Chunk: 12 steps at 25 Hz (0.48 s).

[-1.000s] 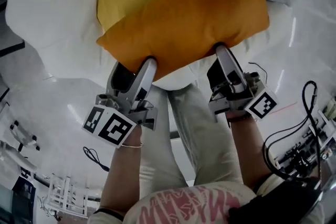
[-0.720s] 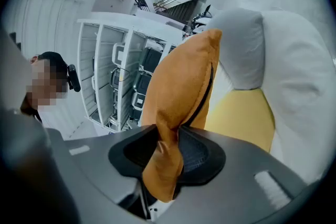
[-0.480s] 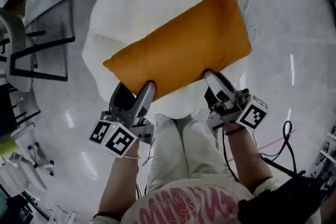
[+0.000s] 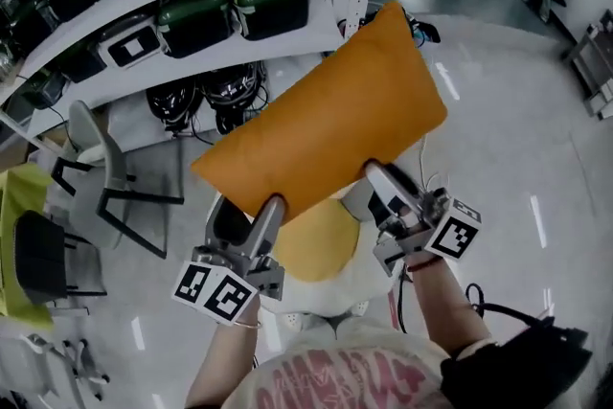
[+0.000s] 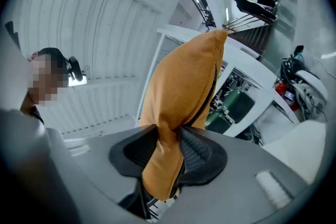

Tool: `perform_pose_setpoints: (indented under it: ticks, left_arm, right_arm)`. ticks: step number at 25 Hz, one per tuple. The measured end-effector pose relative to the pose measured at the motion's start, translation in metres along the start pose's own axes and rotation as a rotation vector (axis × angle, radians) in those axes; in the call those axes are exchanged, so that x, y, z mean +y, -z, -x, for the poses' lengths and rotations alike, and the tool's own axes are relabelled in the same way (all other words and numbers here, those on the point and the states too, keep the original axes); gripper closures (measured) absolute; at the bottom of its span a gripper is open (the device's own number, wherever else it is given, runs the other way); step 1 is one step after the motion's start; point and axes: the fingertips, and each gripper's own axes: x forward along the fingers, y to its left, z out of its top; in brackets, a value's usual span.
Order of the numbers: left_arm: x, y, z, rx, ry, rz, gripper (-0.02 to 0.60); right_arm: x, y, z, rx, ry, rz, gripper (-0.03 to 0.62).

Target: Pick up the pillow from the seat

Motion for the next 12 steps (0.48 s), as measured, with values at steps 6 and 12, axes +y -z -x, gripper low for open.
perform_pose_setpoints:
  ticks: [6, 12]
  left_arm:
    - [-0.071, -0.077, 0.005, -0.097, 0.099, -0.126, 0.199]
    - [-0.120, -0.136, 0.026, -0.212, 0.191, -0.259, 0.199]
  right_arm:
    - [0.097, -0.080, -0.017, -0.062, -0.174, 0.175, 0.453]
    - [0.170, -0.109, -0.010, -0.091, -0.296, 0.303, 0.450]
